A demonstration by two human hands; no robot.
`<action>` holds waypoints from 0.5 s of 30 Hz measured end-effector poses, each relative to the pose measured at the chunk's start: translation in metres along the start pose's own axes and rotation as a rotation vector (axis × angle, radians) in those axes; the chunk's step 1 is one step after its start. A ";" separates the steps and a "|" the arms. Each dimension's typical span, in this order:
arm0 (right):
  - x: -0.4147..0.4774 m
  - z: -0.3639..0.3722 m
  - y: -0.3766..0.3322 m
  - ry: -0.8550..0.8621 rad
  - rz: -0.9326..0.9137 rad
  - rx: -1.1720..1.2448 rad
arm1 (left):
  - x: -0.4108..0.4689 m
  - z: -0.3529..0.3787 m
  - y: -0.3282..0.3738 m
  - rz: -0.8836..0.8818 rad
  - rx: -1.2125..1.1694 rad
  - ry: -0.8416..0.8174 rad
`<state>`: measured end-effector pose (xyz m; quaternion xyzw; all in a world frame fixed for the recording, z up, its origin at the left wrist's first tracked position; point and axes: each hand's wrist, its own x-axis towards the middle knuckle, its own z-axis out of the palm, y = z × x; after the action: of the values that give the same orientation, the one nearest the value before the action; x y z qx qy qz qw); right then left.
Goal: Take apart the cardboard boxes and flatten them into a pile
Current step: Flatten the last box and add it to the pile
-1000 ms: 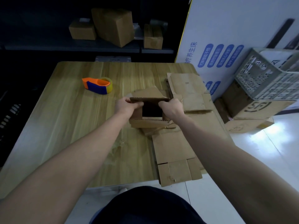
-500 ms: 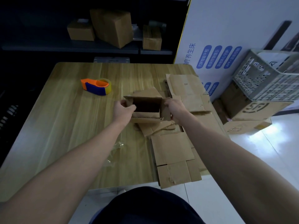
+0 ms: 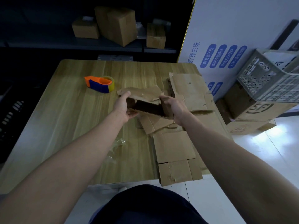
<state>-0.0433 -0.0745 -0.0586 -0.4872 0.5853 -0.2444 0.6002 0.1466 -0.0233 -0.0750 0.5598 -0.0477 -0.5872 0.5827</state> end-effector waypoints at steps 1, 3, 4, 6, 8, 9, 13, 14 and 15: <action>-0.002 0.000 0.002 -0.038 0.008 -0.005 | 0.001 -0.001 -0.001 -0.001 -0.009 0.026; -0.006 0.000 0.004 -0.119 0.045 0.009 | 0.003 -0.002 -0.001 0.025 -0.042 0.055; -0.006 0.000 0.005 -0.130 0.064 0.020 | 0.004 -0.003 -0.001 0.041 -0.049 0.072; -0.003 -0.001 0.006 -0.055 0.097 0.019 | 0.007 -0.007 -0.001 0.066 -0.050 0.093; 0.003 -0.005 0.009 0.043 0.145 -0.029 | 0.008 -0.010 -0.002 0.081 -0.049 0.082; 0.005 -0.007 0.011 0.064 0.160 -0.049 | 0.008 -0.012 -0.002 0.081 -0.050 0.071; 0.010 -0.016 0.018 0.111 0.150 -0.063 | 0.006 -0.018 -0.002 0.089 -0.039 -0.010; 0.011 -0.018 0.018 0.128 0.143 -0.059 | 0.005 -0.021 -0.002 0.089 -0.026 -0.038; 0.010 -0.019 0.018 0.142 0.135 -0.044 | 0.004 -0.023 -0.002 0.082 -0.016 -0.062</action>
<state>-0.0640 -0.0815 -0.0763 -0.4411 0.6629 -0.2245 0.5617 0.1625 -0.0119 -0.0872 0.5342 -0.0840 -0.5803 0.6090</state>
